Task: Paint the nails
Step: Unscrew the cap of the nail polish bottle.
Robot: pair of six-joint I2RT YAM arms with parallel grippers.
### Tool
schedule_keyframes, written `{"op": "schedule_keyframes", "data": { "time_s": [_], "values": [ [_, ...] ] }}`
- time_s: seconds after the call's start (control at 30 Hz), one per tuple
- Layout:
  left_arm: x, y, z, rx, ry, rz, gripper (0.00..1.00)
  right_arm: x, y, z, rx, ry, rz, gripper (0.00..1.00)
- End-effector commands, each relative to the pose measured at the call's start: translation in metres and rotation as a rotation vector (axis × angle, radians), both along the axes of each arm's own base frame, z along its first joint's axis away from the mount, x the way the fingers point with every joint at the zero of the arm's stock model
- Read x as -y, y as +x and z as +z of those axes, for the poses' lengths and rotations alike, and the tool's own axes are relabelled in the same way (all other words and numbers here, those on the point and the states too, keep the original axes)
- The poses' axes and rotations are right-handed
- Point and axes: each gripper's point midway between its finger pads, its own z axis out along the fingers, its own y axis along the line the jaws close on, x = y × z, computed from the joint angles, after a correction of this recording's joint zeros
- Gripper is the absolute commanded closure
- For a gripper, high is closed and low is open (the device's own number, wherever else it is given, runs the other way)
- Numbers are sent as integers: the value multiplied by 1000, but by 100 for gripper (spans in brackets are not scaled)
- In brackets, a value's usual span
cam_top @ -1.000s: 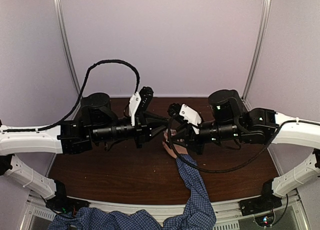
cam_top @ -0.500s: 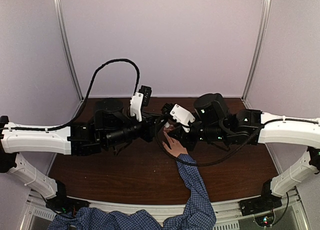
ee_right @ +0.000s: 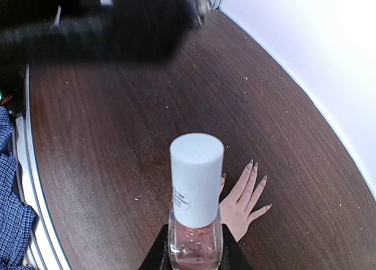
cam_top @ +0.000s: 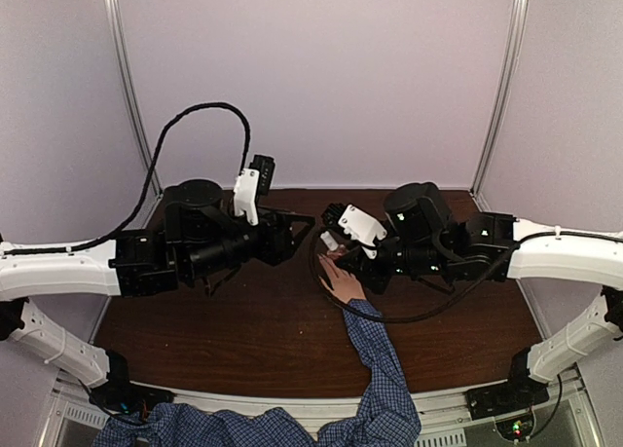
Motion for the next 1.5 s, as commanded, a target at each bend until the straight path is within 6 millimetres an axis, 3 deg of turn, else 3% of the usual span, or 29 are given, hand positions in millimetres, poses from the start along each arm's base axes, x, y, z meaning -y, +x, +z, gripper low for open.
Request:
{"op": "schedule_keyframes", "data": {
  "time_s": [0.0, 0.17, 0.4, 0.47, 0.57, 0.73, 1.0, 1.47],
  "values": [
    [-23, -5, 43, 122, 7, -4, 48, 12, -8, 0, -23, -2, 16, 100],
    [-39, -23, 53, 209, 58, -81, 32, 11, -30, 1, -70, 26, 129, 100],
    [-47, -46, 37, 253, 211, -221, 21, 5, -85, 4, -204, 50, 415, 100],
    [-43, -64, 31, 303, 246, -341, 21, 5, -106, 7, -260, 66, 515, 100],
    [-35, -114, 20, 441, 282, -663, 21, 6, -128, 12, -328, 87, 621, 100],
    [-28, -151, 6, 491, 303, -923, 31, 8, -151, 14, -417, 105, 727, 100],
    [-13, -164, 5, 536, 293, -1030, 41, 8, -159, 13, -462, 104, 762, 100],
    [9, -177, 4, 607, 328, -1088, 46, 0, -158, 9, -488, 106, 775, 100]
  ]
}}
